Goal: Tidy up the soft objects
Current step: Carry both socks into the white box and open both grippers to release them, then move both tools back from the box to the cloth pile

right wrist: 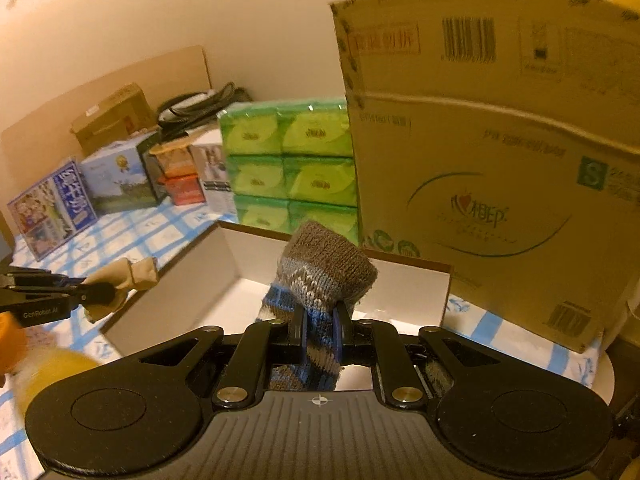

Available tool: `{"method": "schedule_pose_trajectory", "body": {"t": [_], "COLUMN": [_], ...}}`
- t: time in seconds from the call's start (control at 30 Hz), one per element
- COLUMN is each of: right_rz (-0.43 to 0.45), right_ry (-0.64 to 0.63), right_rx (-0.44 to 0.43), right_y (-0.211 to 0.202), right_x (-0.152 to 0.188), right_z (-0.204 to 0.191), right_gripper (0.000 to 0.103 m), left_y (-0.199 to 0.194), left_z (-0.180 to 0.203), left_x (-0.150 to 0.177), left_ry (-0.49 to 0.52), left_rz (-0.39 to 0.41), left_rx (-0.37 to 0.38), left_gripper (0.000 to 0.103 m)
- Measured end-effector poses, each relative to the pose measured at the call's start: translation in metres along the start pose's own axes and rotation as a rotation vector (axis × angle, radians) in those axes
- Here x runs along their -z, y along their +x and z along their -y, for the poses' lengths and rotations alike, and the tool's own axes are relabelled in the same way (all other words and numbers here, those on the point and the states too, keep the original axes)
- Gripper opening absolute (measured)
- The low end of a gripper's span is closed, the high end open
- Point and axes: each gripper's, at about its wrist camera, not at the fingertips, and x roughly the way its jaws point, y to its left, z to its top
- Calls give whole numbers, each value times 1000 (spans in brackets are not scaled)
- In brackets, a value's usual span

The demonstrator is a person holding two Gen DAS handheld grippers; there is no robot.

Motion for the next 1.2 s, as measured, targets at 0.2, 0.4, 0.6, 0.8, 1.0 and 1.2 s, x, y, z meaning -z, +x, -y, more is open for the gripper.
{"method": "schedule_pose_trajectory", "body": {"t": [0.2, 0.4, 0.6, 0.8, 1.0, 1.2], "right_rz": [-47, -78, -112, -117, -96, -59], "right_ry": [19, 51, 47, 30, 53, 63], "right_rx": [10, 15, 37, 23, 8, -10], "right_y": [46, 81, 99, 85, 57, 15], "right_x": [-1, -4, -1, 5, 4, -1], "right_z": [7, 12, 8, 3, 0, -5], "right_gripper": [12, 13, 59, 60, 60, 60], "left_y": [50, 86, 105, 92, 58, 1], "left_z": [8, 16, 22, 17, 8, 2], "left_x": [-14, -25, -31, -35, -41, -42], "left_ry": [67, 123, 147, 104, 48, -7], "left_rz": [-46, -79, -88, -69, -41, 10], "left_rx": [17, 36, -1, 4, -18, -49], "left_gripper": [10, 19, 55, 56, 56, 56]}}
